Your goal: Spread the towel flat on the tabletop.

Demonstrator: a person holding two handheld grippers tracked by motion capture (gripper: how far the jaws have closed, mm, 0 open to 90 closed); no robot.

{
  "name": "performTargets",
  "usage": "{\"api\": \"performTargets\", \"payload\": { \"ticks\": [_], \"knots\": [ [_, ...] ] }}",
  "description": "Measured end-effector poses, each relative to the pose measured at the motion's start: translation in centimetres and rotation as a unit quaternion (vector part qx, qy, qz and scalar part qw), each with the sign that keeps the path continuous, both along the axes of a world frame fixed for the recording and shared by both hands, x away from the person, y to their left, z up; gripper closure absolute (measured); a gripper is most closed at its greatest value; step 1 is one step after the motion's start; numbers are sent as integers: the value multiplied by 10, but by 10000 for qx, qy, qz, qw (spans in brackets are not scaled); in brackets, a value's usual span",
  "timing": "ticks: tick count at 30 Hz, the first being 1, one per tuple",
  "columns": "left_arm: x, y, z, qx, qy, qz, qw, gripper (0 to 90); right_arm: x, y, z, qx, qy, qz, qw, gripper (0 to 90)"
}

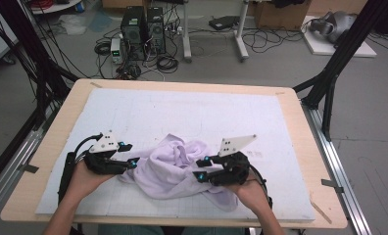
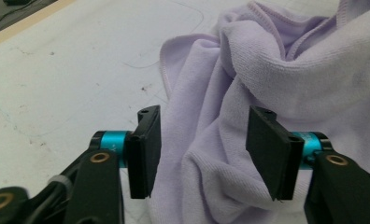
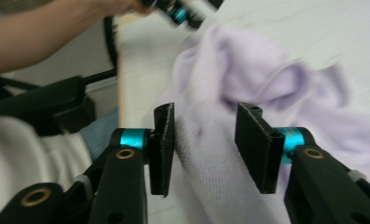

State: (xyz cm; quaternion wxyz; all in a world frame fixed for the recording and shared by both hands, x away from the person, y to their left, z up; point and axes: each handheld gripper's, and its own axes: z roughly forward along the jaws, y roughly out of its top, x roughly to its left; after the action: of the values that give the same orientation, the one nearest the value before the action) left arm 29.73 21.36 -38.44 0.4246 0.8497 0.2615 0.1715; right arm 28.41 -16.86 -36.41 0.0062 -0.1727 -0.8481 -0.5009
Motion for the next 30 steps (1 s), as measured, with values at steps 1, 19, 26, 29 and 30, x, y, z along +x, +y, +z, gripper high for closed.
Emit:
{"api": "performTargets", "payload": {
  "ticks": [1, 19, 26, 29, 30],
  "knots": [
    [3, 0, -1, -9, 28, -5, 10000, 442, 5, -1, 4, -2, -38, -47, 10000, 546],
    [27, -14, -54, 45, 1086, -96, 9940, 714, 81, 56, -41, -861, 387, 99, 9955, 853],
    [5, -9, -39, 200, 796, -202, 9964, 818, 64, 33, -28, -559, 340, 238, 9976, 877],
    [-11, -4, -32, 166, 666, -235, 9974, 819, 56, 28, -25, -576, 318, 248, 9975, 877],
    [-17, -2, -31, 160, 661, -239, 9974, 819, 53, 26, -25, -635, 307, 282, 9971, 877]
  ]
}}
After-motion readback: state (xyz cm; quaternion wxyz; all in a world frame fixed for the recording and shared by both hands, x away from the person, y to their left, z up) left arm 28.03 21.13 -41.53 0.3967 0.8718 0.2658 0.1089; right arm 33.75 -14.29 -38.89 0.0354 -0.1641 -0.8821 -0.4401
